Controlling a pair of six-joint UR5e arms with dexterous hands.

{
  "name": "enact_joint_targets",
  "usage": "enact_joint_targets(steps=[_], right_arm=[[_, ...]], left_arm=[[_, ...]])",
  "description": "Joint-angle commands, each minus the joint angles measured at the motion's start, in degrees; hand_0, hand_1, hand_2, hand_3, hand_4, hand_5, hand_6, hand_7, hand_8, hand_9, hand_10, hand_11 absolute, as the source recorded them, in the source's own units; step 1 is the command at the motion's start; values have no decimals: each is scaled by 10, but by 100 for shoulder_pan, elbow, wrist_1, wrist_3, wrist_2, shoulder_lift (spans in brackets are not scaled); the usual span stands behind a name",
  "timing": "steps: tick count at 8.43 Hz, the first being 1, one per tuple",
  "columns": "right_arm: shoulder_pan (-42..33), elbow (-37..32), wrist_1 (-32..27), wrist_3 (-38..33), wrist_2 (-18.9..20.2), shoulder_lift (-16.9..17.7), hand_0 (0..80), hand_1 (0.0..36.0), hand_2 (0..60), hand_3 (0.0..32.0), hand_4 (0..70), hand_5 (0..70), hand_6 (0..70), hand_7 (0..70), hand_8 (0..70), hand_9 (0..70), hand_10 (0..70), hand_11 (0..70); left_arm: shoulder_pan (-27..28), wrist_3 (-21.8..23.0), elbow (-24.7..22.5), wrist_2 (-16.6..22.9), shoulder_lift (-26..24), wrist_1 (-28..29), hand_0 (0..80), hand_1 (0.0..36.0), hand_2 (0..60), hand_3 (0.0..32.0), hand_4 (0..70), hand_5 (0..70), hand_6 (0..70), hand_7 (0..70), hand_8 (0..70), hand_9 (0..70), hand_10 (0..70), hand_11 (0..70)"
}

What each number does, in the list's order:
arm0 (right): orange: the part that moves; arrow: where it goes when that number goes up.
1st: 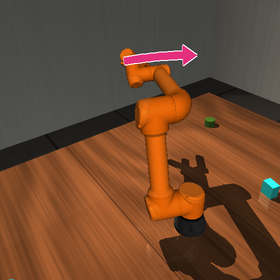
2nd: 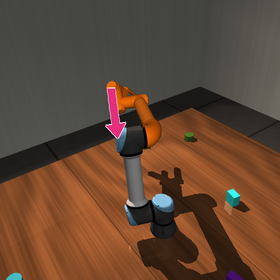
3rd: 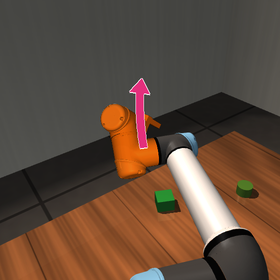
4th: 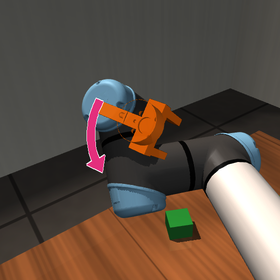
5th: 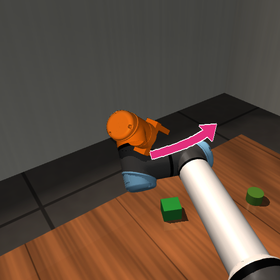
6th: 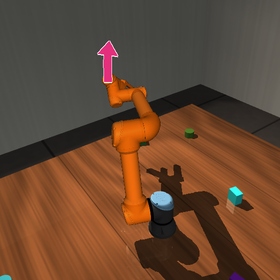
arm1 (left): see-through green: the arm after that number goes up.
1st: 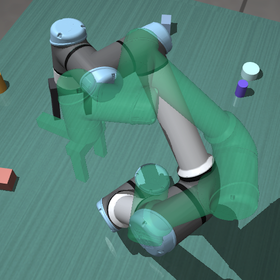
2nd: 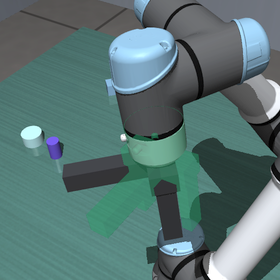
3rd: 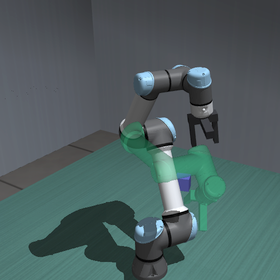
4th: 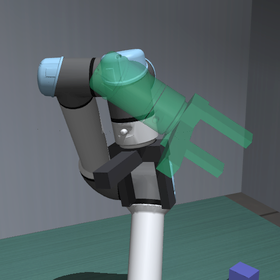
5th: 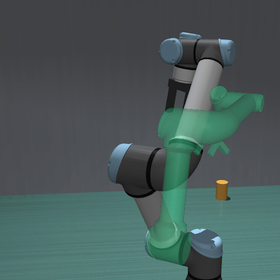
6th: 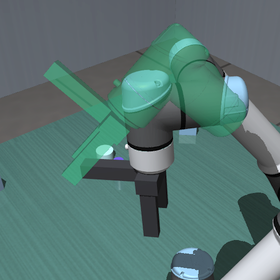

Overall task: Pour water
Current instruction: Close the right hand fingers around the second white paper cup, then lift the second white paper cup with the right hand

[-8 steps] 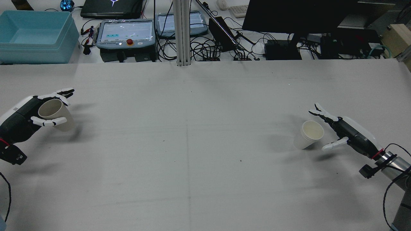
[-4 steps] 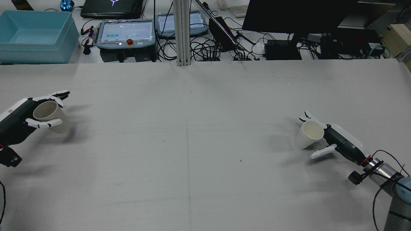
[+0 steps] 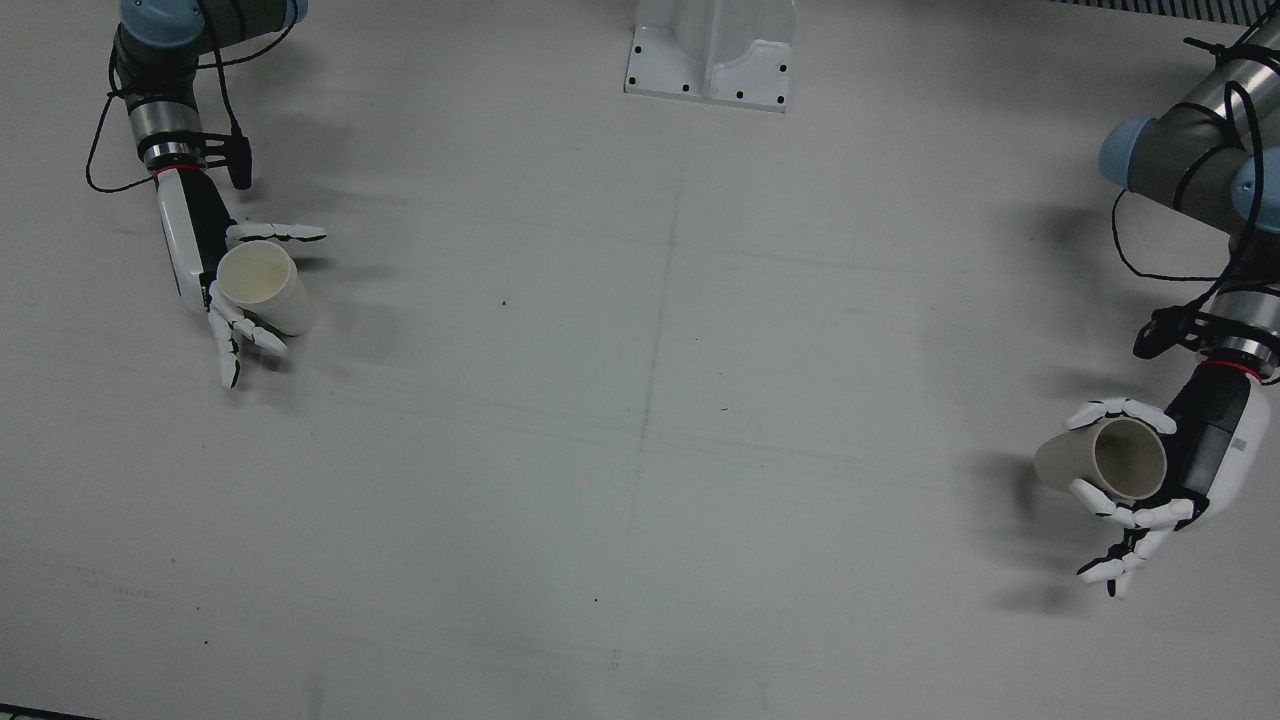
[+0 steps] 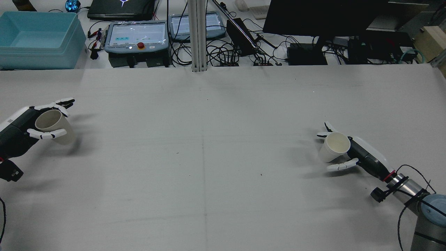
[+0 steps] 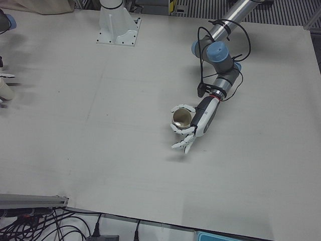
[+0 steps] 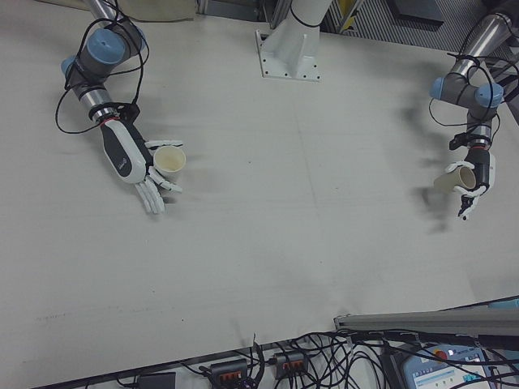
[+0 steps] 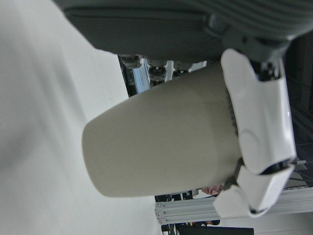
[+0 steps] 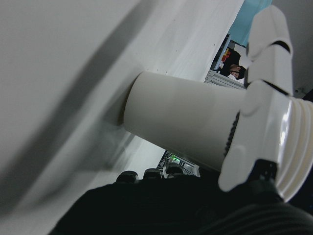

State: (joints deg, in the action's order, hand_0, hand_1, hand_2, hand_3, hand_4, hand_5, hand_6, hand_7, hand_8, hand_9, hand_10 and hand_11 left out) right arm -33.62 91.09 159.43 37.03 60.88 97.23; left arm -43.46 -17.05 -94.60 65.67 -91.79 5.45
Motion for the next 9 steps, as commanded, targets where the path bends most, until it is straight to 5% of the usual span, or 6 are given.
enact_joint_targets(steps=[1,2,4,6,8,9], right_arm=[[346,14,36,6,-444,-29,587,251,150,0,105,308,123,205,90,148,64,120],[365,67,70,6,-462,-29,634,280,169,0,115,332,147,231,147,226,105,182],[330,408,315,-28,-463,-11,800,354,262,0,124,317,160,226,181,266,143,244],[234,1415,990,-72,-454,155,800,360,391,0,114,301,151,196,166,240,139,242],[-4,2235,1912,-108,-358,218,800,360,344,0,107,284,144,182,153,222,127,224],[-48,2308,1969,-186,-366,183,800,360,373,0,104,280,146,181,155,224,129,227]], left_arm=[[-4,0,12,-28,21,17,537,263,600,0,700,534,147,180,127,140,11,28],[-4,0,-6,-28,21,17,535,259,600,0,700,529,145,178,127,140,12,28],[-22,0,-50,-19,21,17,535,256,600,0,700,526,143,176,126,139,11,27],[-31,-9,-234,-10,21,-87,539,263,600,0,700,534,145,180,125,137,10,25],[-5,-17,-331,-1,21,-237,546,272,600,0,700,543,153,185,124,136,9,25],[-13,-18,-357,-1,21,-246,545,274,600,0,700,545,155,186,124,134,9,25]])
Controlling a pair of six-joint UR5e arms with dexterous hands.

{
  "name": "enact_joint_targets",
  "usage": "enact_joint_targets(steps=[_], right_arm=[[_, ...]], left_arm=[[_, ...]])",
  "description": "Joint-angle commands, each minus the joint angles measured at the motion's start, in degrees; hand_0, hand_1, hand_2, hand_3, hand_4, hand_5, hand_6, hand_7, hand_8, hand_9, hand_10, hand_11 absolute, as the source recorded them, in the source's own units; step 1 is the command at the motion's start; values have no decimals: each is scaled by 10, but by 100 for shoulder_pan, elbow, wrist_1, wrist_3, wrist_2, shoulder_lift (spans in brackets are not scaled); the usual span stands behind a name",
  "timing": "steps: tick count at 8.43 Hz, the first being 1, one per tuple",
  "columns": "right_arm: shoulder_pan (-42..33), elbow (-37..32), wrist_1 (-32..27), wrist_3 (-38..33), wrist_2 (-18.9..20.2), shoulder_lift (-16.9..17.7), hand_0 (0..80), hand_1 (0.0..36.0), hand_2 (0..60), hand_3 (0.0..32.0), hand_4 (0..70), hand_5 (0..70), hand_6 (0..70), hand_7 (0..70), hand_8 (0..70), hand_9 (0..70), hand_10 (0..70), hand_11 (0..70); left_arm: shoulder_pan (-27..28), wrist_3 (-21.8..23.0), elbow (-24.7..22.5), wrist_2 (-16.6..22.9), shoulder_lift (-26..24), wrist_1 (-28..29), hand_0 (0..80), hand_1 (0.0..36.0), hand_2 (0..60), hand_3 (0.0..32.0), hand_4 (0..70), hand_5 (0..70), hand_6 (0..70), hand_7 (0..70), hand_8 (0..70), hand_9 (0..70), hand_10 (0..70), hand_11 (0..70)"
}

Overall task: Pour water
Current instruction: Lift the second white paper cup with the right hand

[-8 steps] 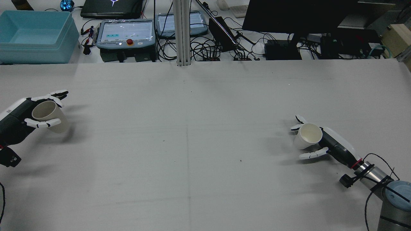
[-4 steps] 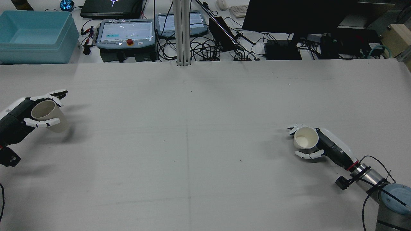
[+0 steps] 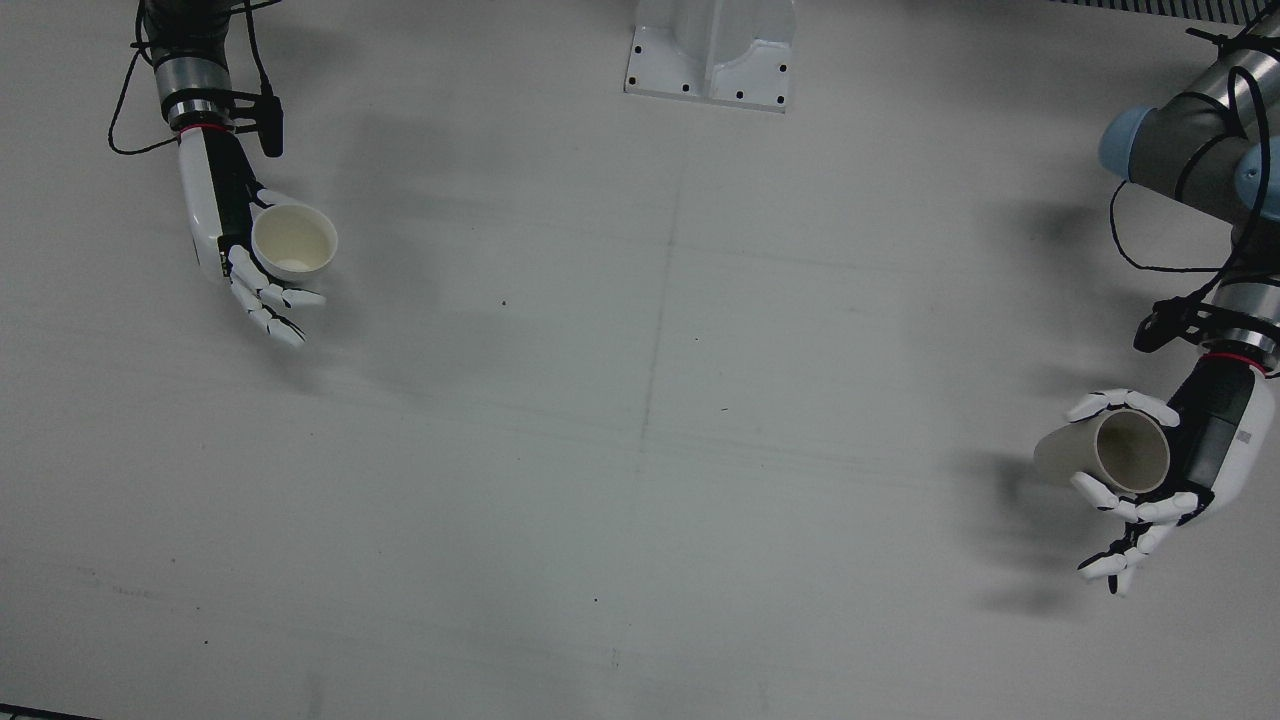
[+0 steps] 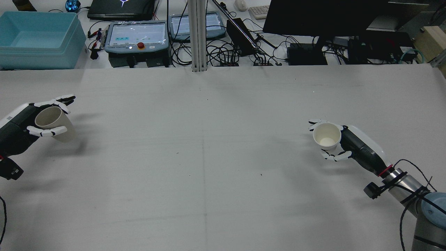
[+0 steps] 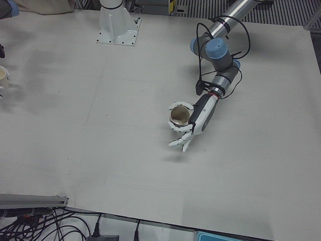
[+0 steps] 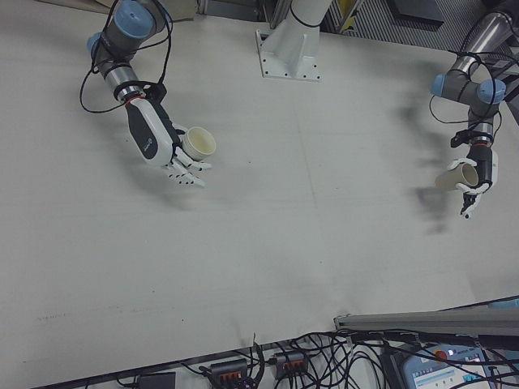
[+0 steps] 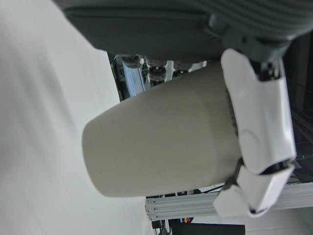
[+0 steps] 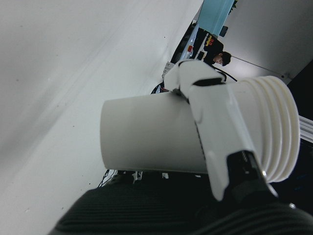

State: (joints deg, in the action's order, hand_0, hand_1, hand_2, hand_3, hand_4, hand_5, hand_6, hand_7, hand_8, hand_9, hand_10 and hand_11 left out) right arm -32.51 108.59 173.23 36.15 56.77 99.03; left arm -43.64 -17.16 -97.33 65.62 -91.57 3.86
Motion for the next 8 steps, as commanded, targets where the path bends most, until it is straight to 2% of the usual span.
enact_joint_targets(steps=[1,2,3,5,6,7,8], right_arm=[[-464,836,693,-274,54,37,751,360,433,0,99,272,147,175,159,229,133,231],[-1024,1239,1051,-336,228,38,762,360,428,0,101,273,147,176,157,226,130,226],[-1761,1670,1716,-354,882,-76,791,360,426,0,108,283,151,193,151,219,123,216],[-3133,2138,3053,-381,1999,-776,740,360,516,0,119,305,171,231,162,237,133,230],[-3757,2157,3381,-451,2518,-1110,718,360,574,0,127,326,189,267,176,258,142,244],[-4155,2166,3523,-591,2811,-1227,708,360,600,0,131,349,201,292,185,273,149,254],[-4376,2166,3551,-644,2909,-1332,734,360,600,0,137,367,212,312,190,281,153,260]], left_arm=[[31,-41,-85,4,-36,-148,546,275,600,0,700,545,155,185,124,135,9,25],[75,-85,-137,21,-80,-236,548,278,600,0,700,546,155,186,123,133,9,25],[127,-120,-224,56,-350,-533,549,279,600,0,700,548,157,185,123,133,11,28],[564,-182,-252,57,-860,-1034,550,289,600,0,700,550,157,185,122,132,12,30],[785,-443,-252,65,-1010,-1124,550,289,600,0,700,546,153,181,119,129,10,28],[900,-663,-252,83,-1186,-1203,548,289,600,0,700,544,149,178,117,126,10,28],[1040,-761,-252,83,-1422,-1369,548,290,600,0,700,543,148,177,116,125,11,29]])
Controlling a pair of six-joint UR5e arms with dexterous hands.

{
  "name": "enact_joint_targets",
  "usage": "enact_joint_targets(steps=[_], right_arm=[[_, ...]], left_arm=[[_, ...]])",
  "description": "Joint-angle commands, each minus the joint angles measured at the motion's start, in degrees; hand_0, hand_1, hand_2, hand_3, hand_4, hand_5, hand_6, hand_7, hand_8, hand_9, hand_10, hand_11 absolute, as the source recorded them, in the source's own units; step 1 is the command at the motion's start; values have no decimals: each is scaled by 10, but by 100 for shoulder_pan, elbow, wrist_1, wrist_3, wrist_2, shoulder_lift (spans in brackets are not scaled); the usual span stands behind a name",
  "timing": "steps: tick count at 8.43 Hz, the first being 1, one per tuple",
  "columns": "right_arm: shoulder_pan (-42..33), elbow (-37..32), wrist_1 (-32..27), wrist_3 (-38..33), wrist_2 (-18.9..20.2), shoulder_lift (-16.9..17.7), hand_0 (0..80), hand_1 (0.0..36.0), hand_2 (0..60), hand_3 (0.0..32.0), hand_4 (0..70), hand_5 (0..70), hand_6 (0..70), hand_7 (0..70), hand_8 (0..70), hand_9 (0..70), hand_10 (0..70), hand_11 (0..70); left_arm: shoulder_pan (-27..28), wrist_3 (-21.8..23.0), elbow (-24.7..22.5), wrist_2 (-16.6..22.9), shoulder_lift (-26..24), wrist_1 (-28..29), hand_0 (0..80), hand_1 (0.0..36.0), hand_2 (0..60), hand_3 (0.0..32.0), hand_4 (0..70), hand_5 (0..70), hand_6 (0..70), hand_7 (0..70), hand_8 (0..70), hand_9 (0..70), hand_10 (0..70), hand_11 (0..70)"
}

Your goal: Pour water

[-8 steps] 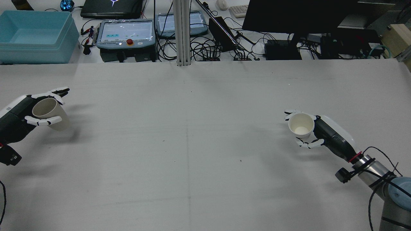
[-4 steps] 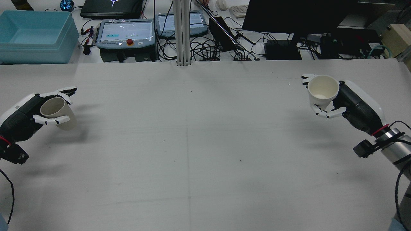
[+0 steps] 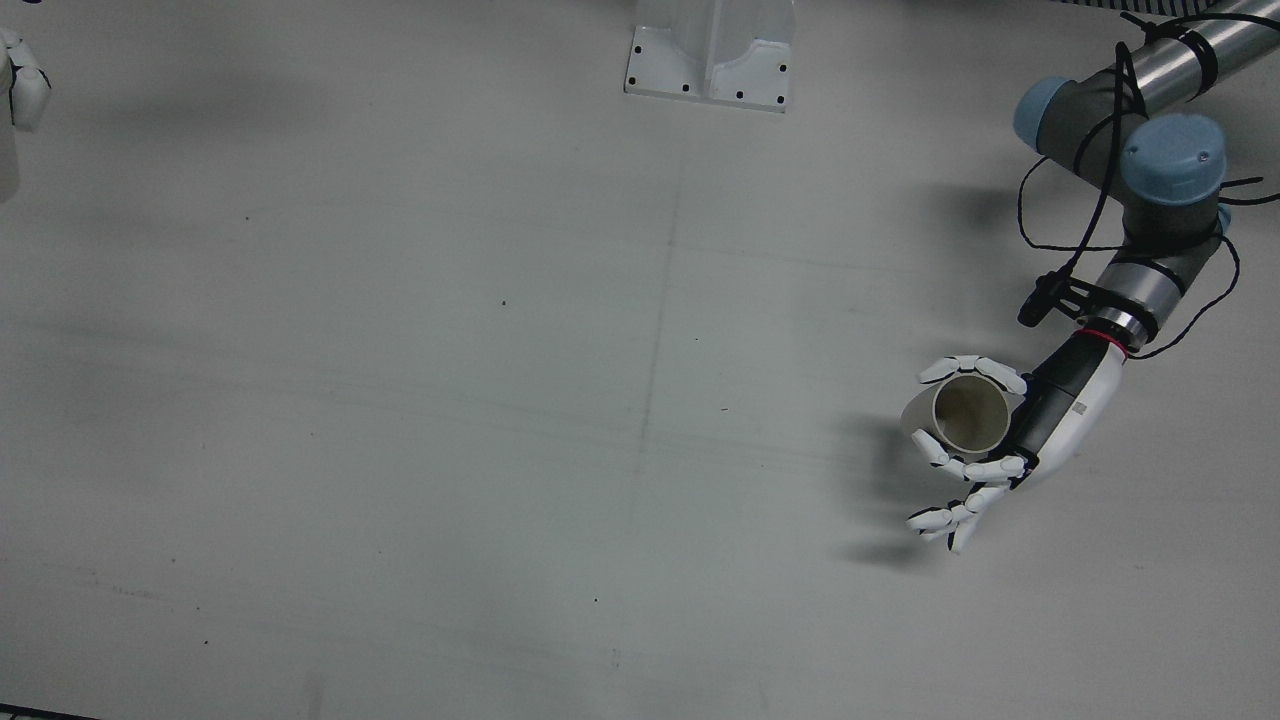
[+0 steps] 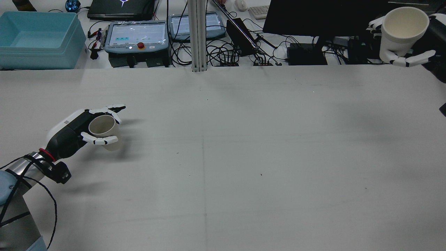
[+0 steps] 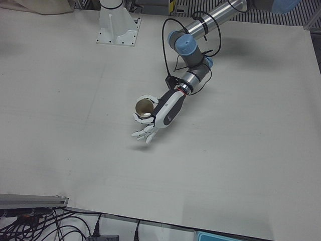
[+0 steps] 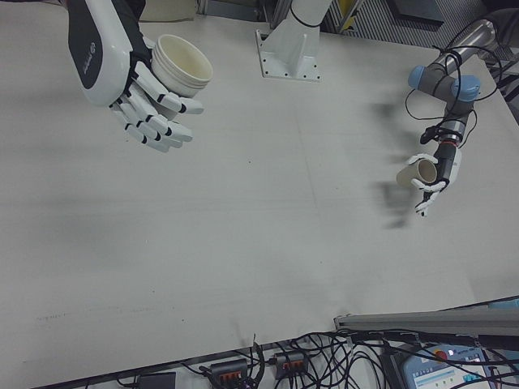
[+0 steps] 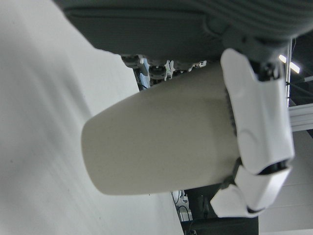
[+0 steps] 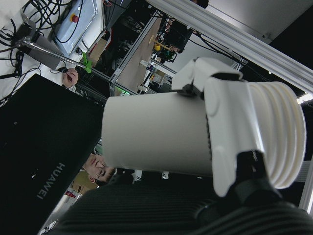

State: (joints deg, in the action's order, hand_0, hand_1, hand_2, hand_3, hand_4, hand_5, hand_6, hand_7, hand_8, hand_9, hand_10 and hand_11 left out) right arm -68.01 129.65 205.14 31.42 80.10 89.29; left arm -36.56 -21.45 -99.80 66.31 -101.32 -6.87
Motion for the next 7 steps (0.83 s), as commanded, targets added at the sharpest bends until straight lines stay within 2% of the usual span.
enact_joint_targets(steps=[1,3,4,5,6,7], right_arm=[[-801,52,412,-163,568,-612,777,360,600,0,150,399,230,346,198,292,157,266],[-190,17,728,195,332,-956,800,360,600,0,205,493,294,449,246,361,190,316],[414,-9,729,372,-105,-992,800,360,600,0,232,556,335,508,285,410,217,356],[995,-36,747,722,-596,-1149,800,360,600,0,236,575,347,516,301,425,231,376],[1401,-123,747,1178,-862,-1385,800,360,600,0,236,571,343,507,295,417,227,369],[1675,-246,782,1304,-1082,-1605,800,360,600,0,239,581,344,508,290,413,225,367]], left_arm=[[412,-342,-4,14,-737,-550,548,290,600,0,700,545,151,181,116,127,12,30],[422,-333,-4,23,-1318,-972,546,285,600,0,700,543,152,181,118,128,11,29],[422,-333,-4,92,-1555,-1148,548,285,600,0,700,544,154,181,117,126,10,28],[422,-333,-4,102,-1740,-1272,547,284,600,0,700,546,156,182,117,126,9,26],[413,-325,-13,110,-1847,-1334,545,281,600,0,700,548,159,182,119,128,10,27],[422,-324,-30,111,-1978,-1457,548,283,600,0,700,550,161,183,120,129,11,28]])
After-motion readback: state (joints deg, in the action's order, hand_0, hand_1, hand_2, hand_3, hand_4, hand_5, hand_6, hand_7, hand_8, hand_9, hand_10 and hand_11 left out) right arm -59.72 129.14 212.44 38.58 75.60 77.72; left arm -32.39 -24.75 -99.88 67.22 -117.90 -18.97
